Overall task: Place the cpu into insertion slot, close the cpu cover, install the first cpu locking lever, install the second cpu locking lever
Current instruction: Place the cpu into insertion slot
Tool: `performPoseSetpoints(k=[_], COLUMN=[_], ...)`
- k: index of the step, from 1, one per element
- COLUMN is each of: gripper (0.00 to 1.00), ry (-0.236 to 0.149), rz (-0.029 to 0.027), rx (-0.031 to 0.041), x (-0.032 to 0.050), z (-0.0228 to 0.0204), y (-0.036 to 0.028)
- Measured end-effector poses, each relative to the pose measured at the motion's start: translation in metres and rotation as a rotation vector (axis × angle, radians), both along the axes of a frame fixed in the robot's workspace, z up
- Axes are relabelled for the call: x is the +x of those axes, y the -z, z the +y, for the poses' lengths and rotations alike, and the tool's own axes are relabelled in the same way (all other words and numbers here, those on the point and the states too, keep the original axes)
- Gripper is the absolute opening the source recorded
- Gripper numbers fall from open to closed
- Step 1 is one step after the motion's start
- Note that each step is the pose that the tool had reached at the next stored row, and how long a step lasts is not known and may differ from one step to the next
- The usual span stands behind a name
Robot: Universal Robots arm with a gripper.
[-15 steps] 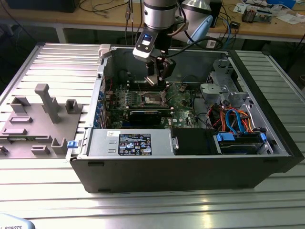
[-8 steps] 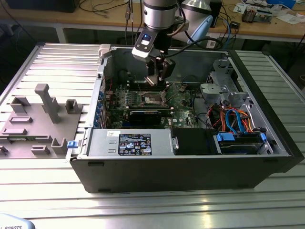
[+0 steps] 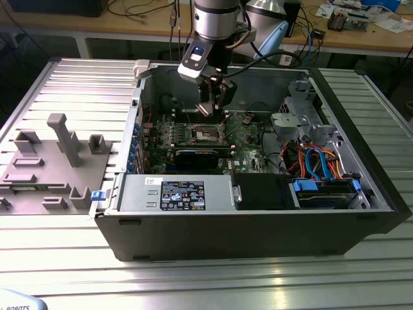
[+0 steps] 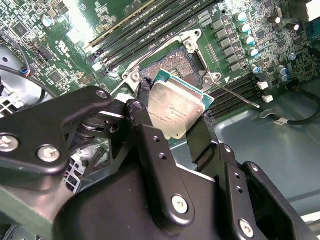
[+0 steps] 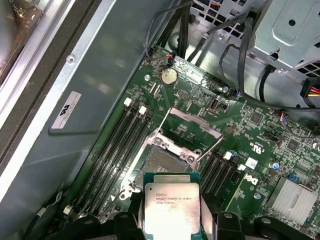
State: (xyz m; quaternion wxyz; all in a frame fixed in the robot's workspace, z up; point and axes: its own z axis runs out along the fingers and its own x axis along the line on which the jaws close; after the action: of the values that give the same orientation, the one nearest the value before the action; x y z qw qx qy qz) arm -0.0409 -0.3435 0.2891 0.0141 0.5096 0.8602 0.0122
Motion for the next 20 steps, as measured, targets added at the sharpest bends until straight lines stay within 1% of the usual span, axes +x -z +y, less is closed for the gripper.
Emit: performPoseSetpoints(k=[20], gripper=[0.55], ry=[0.051], rz=[0.0000], rx=[-0.0023], x=[-0.0003], z=[0.0000], y=[0.0001])
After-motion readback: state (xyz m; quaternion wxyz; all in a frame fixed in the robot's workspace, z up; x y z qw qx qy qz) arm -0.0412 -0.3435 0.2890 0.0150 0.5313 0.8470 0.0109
